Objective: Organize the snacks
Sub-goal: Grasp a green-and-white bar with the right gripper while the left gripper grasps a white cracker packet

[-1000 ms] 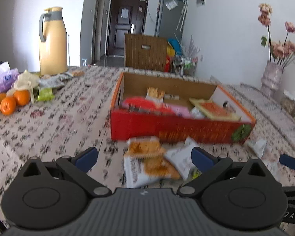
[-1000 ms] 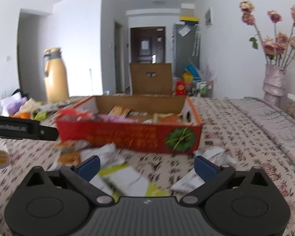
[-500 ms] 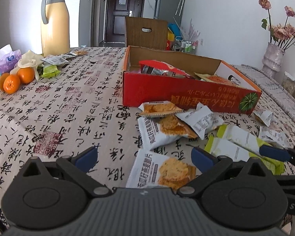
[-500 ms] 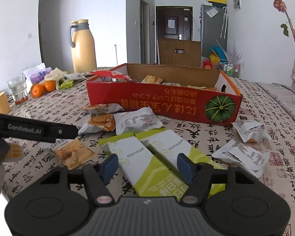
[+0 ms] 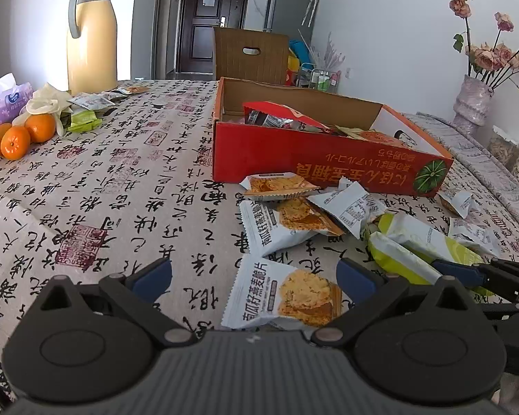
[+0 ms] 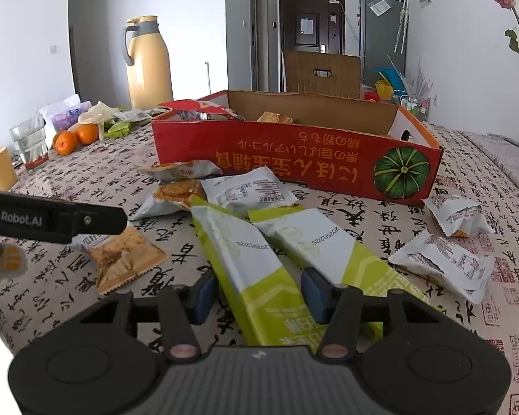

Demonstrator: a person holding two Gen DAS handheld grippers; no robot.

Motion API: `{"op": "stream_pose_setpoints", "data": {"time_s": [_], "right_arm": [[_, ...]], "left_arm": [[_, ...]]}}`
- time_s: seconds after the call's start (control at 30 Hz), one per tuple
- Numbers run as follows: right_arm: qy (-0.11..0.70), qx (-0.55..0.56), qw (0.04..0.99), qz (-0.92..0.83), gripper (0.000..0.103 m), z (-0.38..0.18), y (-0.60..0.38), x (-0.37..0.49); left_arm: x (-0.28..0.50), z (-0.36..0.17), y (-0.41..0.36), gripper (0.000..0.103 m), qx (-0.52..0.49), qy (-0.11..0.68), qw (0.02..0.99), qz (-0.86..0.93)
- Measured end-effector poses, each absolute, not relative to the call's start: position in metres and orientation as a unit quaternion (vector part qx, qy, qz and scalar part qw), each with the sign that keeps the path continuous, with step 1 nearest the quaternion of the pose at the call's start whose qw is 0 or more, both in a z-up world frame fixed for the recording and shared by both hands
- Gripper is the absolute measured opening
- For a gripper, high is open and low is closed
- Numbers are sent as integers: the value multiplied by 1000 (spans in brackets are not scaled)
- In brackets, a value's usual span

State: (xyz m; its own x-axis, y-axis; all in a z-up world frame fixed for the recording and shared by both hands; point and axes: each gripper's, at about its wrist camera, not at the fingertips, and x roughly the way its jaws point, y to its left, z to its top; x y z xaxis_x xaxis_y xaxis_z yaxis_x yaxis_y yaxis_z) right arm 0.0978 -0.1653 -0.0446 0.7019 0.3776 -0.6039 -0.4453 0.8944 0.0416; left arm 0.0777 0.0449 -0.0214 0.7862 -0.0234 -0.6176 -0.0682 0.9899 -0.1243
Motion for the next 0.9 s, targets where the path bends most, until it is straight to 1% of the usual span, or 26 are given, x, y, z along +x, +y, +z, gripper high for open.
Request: {"op": "stream_pose_setpoints", "data": {"time_s": [0.13,0.2,0.4,0.47,0.9], "right_arm": [[312,-60,920,228,44,-44,-162,94],[311,-58,921,228,38,-44,-162,92],[306,-27,926,220,30,-36,-169,86],[299,-14,928,221,19,-32,-174,84],[246,35,950,188,19,-6,-205,78]], "left_arm": [[77,-21,46,103,-71,328,942,10],[77,-21,45,103,-70,329,942,7],[76,-21,44,103,-67,333,941,2],[76,-22,42,103,-63,337,940,-4],[84,-33,23,103,-25,365,930,-23]]}}
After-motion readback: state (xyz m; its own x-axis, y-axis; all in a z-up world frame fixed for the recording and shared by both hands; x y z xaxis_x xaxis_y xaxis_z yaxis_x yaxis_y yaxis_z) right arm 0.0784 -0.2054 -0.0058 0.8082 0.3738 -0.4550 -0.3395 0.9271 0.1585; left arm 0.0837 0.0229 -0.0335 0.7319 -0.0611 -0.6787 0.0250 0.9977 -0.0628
